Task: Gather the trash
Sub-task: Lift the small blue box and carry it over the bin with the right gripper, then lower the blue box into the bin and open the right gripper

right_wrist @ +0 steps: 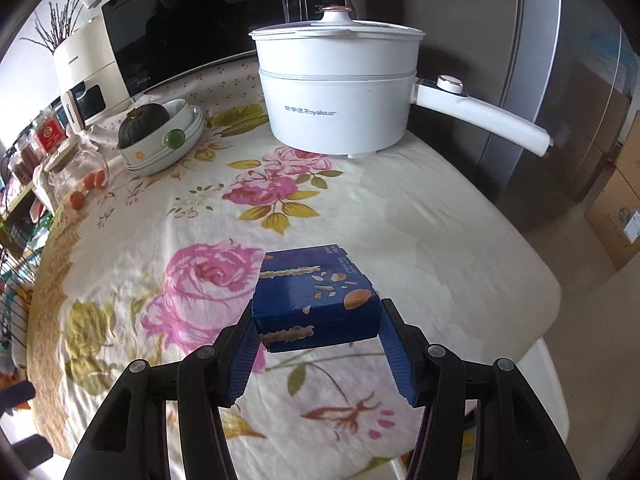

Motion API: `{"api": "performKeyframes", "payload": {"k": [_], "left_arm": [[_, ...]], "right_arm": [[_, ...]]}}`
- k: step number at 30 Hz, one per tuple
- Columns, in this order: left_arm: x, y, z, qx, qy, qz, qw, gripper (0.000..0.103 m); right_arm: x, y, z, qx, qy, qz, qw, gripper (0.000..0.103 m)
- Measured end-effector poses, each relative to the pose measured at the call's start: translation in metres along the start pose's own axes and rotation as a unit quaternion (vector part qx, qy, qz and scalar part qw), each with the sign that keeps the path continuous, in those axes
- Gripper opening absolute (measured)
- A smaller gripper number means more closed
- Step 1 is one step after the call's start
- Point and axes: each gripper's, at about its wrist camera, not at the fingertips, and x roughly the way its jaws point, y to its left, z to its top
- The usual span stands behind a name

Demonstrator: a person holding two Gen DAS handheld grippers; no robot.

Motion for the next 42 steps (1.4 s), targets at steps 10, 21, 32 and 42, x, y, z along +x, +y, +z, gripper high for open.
{"api": "performKeyframes", "payload": {"k": [10,21,32,42], "left_arm": [[0.014,-0.028,-0.005,0.025,0.011,0.001,0.9996,0.102],[0.037,-0.063,-0.015,0.075,0.025,0.014,0.9967,0.102],[0.05,-0.08,-0.019,0.088,0.019,0.006,0.9959,0.102],[0.061,-0.109,-0.028,0.112,0.014,-0.023,0.9933,0.102]], "right_arm": [[-0.036,-0.015,-0.05,-0.073,0.005,-0.024,0.997,0.058],[-0.064,-0.069,-0.079,-0.036,0.015,-0.035,0.999,0.058],[-0.07,-0.132,-0.102,0.018,0.038,-0.045,0.998,0.058],[-0.061,-0.174,-0.121,0.054,0.075,-0.064,0.994,0.067]]}}
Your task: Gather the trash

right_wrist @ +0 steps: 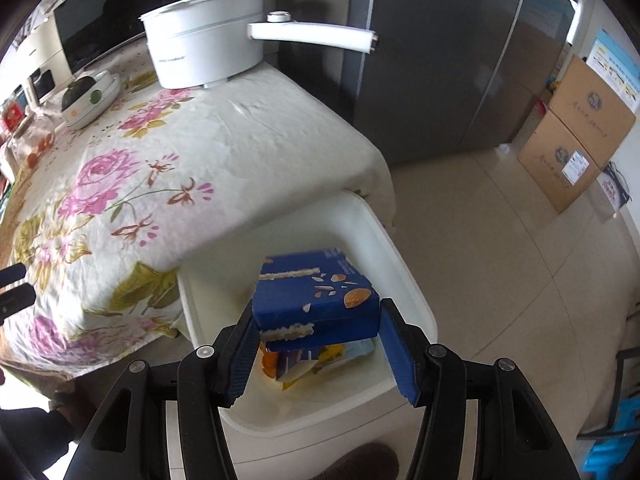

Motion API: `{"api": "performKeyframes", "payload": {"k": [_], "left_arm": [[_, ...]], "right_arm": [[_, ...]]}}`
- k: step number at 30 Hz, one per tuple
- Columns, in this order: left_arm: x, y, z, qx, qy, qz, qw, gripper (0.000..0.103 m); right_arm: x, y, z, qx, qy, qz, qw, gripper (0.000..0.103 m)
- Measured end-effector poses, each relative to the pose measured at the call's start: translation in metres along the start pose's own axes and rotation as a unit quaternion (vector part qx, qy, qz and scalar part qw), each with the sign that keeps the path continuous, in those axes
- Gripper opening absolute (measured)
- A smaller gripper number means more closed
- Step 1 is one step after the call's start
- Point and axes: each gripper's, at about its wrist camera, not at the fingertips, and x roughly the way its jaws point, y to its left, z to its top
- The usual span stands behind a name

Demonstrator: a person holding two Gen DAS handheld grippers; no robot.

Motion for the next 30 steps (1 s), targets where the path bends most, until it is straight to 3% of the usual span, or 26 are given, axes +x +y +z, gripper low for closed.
{"api": "performKeyframes", "payload": {"k": [2,7,12,16,19,26,30], "left_arm": [[-0.001,-0.006,0.0,0.012,-0.004,0.008,0.9999,0.102],[-0.011,-0.016,0.001,0.03,-0.03,0.026,0.9987,0.102],[-0.022,-0.025,-0.001,0.024,-0.059,0.037,0.9973,0.102],[-0.036,-0.031,-0.003,0.01,-0.084,0.104,0.991,0.102],[-0.048,-0.031,-0.007,0.003,-0.093,0.104,0.9901,0.102],[-0.074,-0.036,-0.029,-0.006,-0.106,0.112,0.988,0.102],[-0.087,-0.027,-0.043,-0.034,-0.109,0.119,0.9863,0.102]], "right_arm": [[-0.002,-0.005,-0.002,0.009,-0.002,0.001,1.0,0.078],[-0.011,-0.008,-0.004,0.018,-0.011,0.007,1.0,0.084],[-0.02,-0.002,-0.003,0.012,-0.02,0.011,1.0,0.084],[-0.033,0.007,-0.006,-0.002,-0.032,0.005,0.999,0.085],[-0.046,0.016,-0.007,-0.012,-0.042,0.005,0.999,0.085],[-0.106,0.059,-0.022,-0.061,-0.119,-0.023,0.991,0.088],[-0.129,0.078,-0.038,-0.072,-0.146,-0.042,0.986,0.09]]}}
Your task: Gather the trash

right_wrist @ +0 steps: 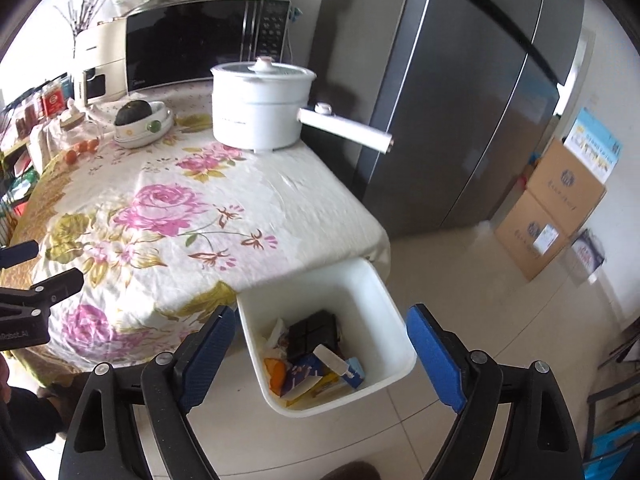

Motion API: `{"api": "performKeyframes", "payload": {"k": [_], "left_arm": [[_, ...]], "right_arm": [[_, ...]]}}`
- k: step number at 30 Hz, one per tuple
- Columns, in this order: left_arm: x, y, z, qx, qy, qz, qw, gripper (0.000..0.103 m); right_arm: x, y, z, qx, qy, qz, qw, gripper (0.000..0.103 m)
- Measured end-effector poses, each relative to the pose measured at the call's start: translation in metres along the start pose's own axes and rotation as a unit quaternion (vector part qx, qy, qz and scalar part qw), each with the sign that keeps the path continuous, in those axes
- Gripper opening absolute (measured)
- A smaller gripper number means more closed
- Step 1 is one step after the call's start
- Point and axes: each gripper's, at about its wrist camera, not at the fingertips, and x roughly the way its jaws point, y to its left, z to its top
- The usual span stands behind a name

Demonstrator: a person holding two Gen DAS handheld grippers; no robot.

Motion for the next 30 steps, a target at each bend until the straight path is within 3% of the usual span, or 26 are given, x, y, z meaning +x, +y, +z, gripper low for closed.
{"api": "performKeyframes", "payload": {"k": [4,10,30], "left_arm": [[-0.013,0.011,-0.008,-0.011,-0.01,0.012,0.9998,0.102],[-0.027,0.009,-0.018,0.015,-0.028,0.023,0.9992,0.102],[-0.038,0.01,-0.022,0.022,-0.05,0.033,0.9979,0.102]], "right_arm": [[-0.019,0.009,-0.01,0.009,-0.014,-0.001,1.0,0.093],[-0.032,0.021,-0.016,0.015,-0.022,0.014,1.0,0.094],[-0.022,0.029,-0.016,0.013,-0.023,0.022,0.999,0.095]]}}
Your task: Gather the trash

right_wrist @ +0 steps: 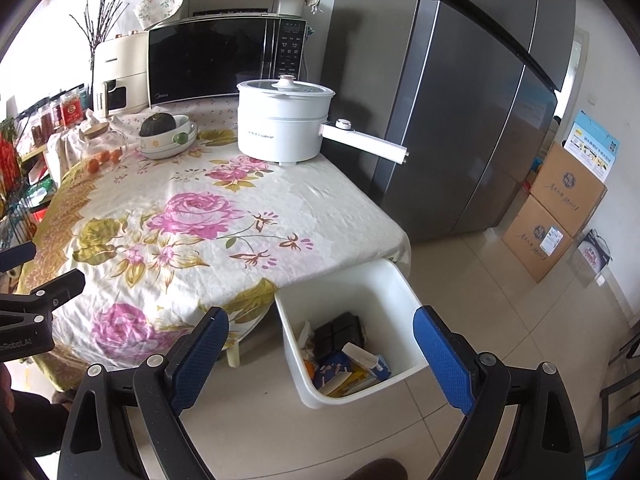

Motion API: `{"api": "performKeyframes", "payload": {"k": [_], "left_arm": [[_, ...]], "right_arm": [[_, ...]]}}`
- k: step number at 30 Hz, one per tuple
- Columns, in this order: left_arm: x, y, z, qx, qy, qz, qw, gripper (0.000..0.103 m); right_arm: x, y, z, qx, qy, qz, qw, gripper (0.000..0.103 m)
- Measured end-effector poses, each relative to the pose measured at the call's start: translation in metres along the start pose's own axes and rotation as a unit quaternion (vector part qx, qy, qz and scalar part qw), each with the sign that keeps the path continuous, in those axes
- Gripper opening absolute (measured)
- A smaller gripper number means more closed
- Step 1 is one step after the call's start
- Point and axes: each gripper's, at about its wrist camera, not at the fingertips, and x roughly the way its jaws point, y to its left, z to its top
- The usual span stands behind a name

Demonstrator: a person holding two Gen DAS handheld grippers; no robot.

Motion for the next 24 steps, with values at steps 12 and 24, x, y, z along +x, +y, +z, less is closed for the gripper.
{"api": "performKeyframes", "payload": {"k": [12,24], "left_arm": [[-0.0063,-0.0007,0.0006,0.003,-0.011,0.008,0.9999,0.102],[-0.0066,-0.0015,0.001,0.004,-0.011,0.007,0.9999,0.102]], "right_arm": [[0.0038,0.0002,-0.003,0.004,-0.001,-0.002,1.0,0.095],[0.005,-0.0007,-0.0046,0.005,0.0,-0.003,1.0,0.096]]}}
